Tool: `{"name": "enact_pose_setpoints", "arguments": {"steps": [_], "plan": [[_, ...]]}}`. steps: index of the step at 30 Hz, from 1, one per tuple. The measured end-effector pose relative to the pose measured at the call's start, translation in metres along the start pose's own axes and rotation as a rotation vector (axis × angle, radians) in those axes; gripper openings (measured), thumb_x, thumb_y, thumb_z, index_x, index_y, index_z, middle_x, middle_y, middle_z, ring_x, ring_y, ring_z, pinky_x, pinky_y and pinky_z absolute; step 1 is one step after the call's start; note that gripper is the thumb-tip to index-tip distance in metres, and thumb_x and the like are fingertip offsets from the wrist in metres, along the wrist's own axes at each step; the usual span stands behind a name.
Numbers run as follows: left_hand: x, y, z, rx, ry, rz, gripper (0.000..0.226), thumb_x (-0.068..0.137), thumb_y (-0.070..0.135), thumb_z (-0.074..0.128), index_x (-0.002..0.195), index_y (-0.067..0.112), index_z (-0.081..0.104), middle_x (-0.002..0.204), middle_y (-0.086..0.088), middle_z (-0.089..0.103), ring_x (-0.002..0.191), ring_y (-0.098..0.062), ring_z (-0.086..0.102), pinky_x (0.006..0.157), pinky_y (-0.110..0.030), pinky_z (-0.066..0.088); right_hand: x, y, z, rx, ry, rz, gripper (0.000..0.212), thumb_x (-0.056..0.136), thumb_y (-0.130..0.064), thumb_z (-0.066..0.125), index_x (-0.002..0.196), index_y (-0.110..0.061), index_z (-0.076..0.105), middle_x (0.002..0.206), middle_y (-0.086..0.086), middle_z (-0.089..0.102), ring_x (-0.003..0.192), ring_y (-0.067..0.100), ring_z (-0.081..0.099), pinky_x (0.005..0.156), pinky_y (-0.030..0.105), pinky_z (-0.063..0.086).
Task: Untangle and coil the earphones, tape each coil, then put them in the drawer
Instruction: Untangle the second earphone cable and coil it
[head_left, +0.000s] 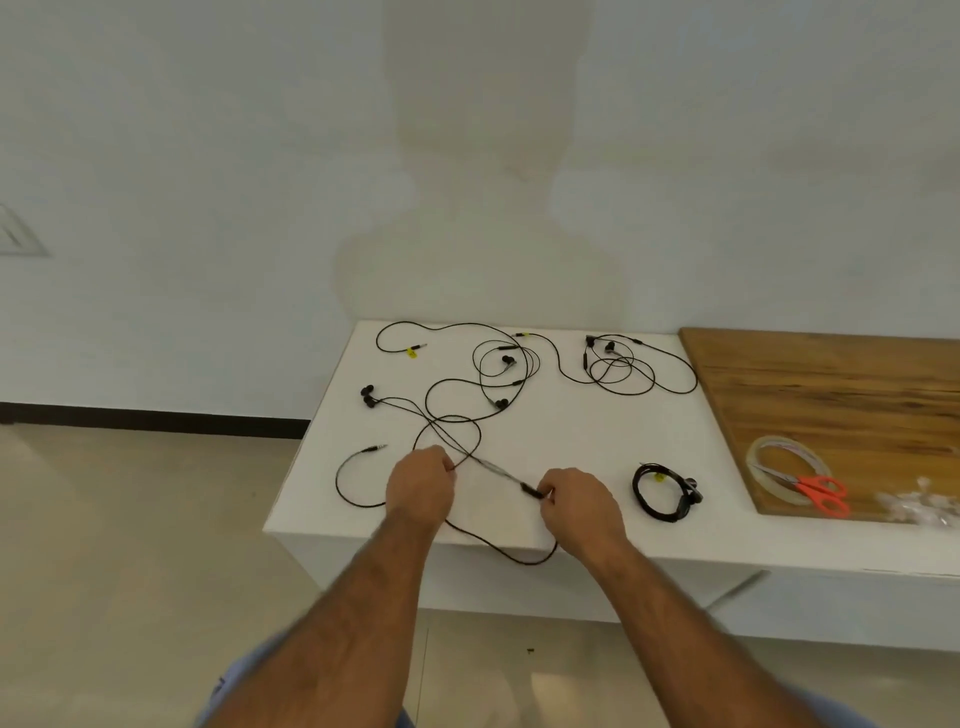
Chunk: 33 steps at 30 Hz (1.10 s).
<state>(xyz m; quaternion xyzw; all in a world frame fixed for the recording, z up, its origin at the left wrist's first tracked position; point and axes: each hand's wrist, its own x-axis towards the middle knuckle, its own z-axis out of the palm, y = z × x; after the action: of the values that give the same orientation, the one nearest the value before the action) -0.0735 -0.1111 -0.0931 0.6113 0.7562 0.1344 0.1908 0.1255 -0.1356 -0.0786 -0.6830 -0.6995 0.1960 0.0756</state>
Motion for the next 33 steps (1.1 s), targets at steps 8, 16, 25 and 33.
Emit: {"name": "enact_pose_setpoints", "arguments": {"steps": [8, 16, 25, 33], "plan": [[-0.016, -0.016, -0.021, 0.182, 0.06, -0.239, 0.053, 0.084, 0.048, 0.064, 0.124, 0.016, 0.049, 0.126, -0.01, 0.05, 0.116, -0.027, 0.048, 0.088, -0.039, 0.046, -0.029, -0.006, -0.013, 0.129, 0.047, 0.015, 0.026, 0.087, -0.016, 0.051, 0.105, -0.022, 0.068, 0.103, -0.003, 0.066, 0.09, 0.016, 0.061, 0.069, 0.026, 0.046], [-0.046, 0.005, -0.009, 0.109, -0.1, -0.044, 0.024, 0.093, 0.018, 0.046, 0.112, 0.02, 0.061, 0.112, -0.003, 0.066, 0.102, -0.021, 0.06, 0.084, -0.031, 0.049, -0.046, -0.013, -0.034, 0.321, 0.083, -0.033, 0.02, 0.088, -0.011, 0.052, 0.096, -0.019, 0.068, 0.089, -0.005, 0.067, 0.077, 0.013, 0.061, 0.068, 0.027, 0.052], [-0.08, 0.063, -0.062, -0.139, 0.016, 0.268, 0.02, 0.093, 0.018, 0.053, 0.108, 0.018, 0.066, 0.107, 0.0, 0.067, 0.097, -0.018, 0.062, 0.078, -0.028, 0.048, -0.065, -0.024, -0.102, 0.308, 0.15, -0.139, 0.016, 0.085, -0.01, 0.057, 0.091, -0.021, 0.068, 0.085, -0.002, 0.066, 0.075, 0.015, 0.059, 0.062, 0.022, 0.045], [-0.11, 0.124, -0.168, -0.369, 0.014, 0.449, 0.012, 0.085, 0.029, 0.066, 0.097, 0.031, 0.065, 0.095, 0.011, 0.069, 0.086, -0.011, 0.064, 0.075, -0.028, 0.05, -0.099, -0.063, -0.229, 0.268, 0.313, -0.305, 0.016, 0.082, -0.01, 0.062, 0.082, -0.026, 0.068, 0.077, -0.006, 0.064, 0.072, 0.011, 0.058, 0.064, 0.022, 0.045]]}}
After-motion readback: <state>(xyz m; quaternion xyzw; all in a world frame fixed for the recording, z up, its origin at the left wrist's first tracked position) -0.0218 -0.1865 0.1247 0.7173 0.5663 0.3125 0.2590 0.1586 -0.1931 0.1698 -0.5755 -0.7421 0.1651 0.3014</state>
